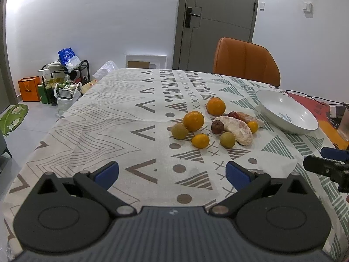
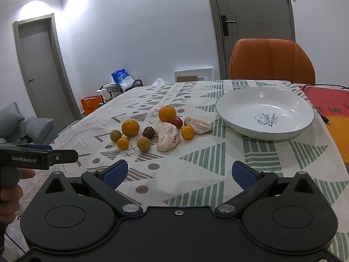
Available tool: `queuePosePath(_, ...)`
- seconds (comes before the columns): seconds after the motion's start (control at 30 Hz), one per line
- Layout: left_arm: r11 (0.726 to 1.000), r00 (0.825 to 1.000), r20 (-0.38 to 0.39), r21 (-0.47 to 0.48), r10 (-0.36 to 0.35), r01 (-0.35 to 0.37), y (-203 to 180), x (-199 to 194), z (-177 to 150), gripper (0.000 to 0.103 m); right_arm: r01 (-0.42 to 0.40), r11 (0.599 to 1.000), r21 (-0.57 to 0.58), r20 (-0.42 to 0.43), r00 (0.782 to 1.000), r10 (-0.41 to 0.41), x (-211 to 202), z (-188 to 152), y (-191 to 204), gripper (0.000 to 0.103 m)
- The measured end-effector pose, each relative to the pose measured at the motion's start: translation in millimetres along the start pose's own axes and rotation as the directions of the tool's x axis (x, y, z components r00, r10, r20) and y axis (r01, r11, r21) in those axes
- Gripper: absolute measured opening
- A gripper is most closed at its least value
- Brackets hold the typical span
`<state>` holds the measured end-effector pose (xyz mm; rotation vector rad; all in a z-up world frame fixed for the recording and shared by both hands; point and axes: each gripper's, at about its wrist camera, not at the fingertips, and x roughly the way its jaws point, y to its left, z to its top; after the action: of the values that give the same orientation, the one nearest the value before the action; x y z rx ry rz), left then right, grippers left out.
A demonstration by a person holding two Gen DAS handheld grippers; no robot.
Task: Organize fruits
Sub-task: 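Move both tools toward the fruit pile on the tablecloth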
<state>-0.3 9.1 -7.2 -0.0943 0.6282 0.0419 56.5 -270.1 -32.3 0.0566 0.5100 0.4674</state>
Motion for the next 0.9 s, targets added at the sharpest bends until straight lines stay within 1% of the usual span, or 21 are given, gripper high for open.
queuePosePath(0.2, 1.0, 1.0, 0.003, -0.002, -0.001, 0.001, 0.7, -0.1, -0.3, 0.103, 0.022, 1.0, 0.0, -0.015, 1.0, -0.022, 4.6, -0.8, -0.2, 0.103)
queuePosePath(0.47, 1.0, 1.0, 0.006, -0.012, 0.001, -0.001, 5.1, -0.5, -1.0, 0.103, 0.04, 0.999, 0.0, -0.015, 0.999, -0.04, 4.0, 0.3, 0.8, 0.103)
queuePosePath(0.9, 1.0, 1.0, 0.007, -0.005, -0.007, 0.007, 4.0, -2.8, 0.3, 0.103, 0.032, 0.999, -0.011, -0.013, 0.999, -0.033, 1.6, -0.9, 3.9, 0.103)
